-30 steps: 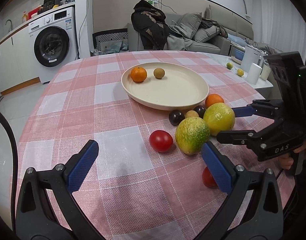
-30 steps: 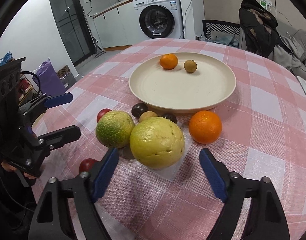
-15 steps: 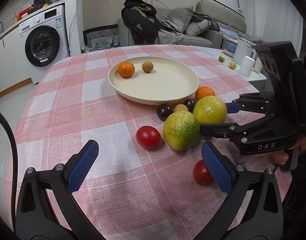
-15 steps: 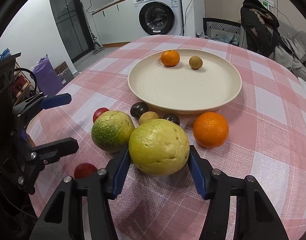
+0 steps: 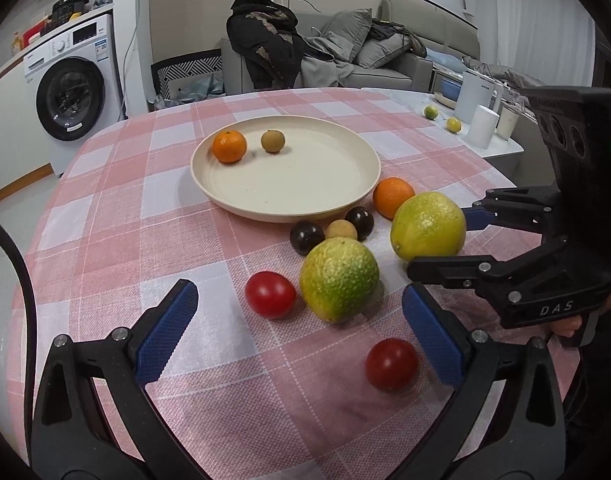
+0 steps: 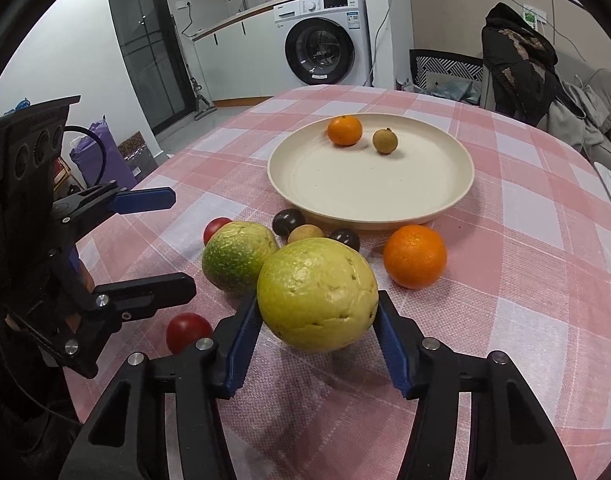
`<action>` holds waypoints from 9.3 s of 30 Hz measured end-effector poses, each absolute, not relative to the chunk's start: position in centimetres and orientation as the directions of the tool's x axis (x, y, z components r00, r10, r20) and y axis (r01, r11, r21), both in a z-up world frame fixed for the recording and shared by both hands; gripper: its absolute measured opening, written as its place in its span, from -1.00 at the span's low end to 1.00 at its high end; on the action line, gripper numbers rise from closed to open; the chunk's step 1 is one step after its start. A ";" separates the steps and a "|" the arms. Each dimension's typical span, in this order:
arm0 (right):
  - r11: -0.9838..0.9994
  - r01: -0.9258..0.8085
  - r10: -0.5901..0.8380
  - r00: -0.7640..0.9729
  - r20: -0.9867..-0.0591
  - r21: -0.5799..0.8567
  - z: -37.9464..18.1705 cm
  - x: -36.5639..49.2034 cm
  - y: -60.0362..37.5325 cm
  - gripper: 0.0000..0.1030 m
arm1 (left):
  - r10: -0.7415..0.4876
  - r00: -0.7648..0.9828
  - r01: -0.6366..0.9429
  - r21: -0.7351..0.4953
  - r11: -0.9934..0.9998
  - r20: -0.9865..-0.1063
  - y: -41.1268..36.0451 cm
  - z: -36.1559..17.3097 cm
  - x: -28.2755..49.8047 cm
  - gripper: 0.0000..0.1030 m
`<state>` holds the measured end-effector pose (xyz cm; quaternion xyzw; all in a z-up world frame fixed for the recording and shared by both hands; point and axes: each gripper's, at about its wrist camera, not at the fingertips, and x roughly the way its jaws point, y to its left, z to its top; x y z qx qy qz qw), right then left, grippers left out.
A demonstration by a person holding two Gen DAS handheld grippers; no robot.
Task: Organize fruits
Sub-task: 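Grasp the green-yellow citrus with the left tool while the right tool grasps the yellow grapefruit, then carry both citrus fruits onto the cream plate and open both tools, then withdraw both tools from the plate, then grasp the red tomato with the left tool while the right tool grasps the orange, then carry the tomato and orange over the cream plate and open both tools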
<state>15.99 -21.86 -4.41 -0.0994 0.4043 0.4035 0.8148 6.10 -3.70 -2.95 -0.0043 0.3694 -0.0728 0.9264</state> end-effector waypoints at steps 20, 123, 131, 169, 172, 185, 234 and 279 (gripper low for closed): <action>0.661 -0.726 0.588 0.344 -0.732 0.190 -4.1 16.1 -22.8 0.10 | -0.177 0.652 0.251 -0.011 0.968 -0.737 -7.3 -3.7 8.1 0.12; 0.738 -0.654 0.568 0.470 -0.676 0.165 -3.5 24.0 -20.3 0.11 | -0.076 0.806 0.065 -0.040 0.997 -0.586 -2.5 -1.8 14.5 -0.10; 0.744 -0.652 0.557 0.487 -0.673 0.145 -3.4 23.7 -20.6 0.12 | -0.082 0.810 0.051 -0.070 0.996 -0.581 -1.7 -1.7 14.0 -0.08; 0.736 -0.677 0.484 0.516 -0.707 0.009 -2.4 19.8 -23.5 1.00 | -0.033 0.773 0.030 -0.016 0.999 -0.633 -1.2 -1.2 5.1 0.98; 0.734 -0.679 0.471 0.500 -0.727 0.009 -2.9 19.9 -23.3 1.00 | -0.043 0.745 0.042 -0.018 0.999 -0.666 -1.4 -2.0 5.6 0.98; 0.711 -0.698 0.484 0.397 -0.780 0.085 -4.7 20.5 -22.8 0.49 | -0.075 0.663 0.063 -0.045 0.997 -0.745 -1.9 -4.3 7.2 0.90; 0.726 -0.677 0.485 0.381 -0.787 0.120 -5.6 22.0 -22.3 -0.22 | -0.157 0.646 0.144 -0.083 0.986 -0.747 -2.1 -4.5 7.9 -0.47; 0.729 -0.677 0.600 0.561 -0.570 0.101 1.6 19.7 -23.9 -0.22 | -0.138 0.804 0.103 -0.094 0.990 -0.578 -2.3 1.7 9.1 -0.47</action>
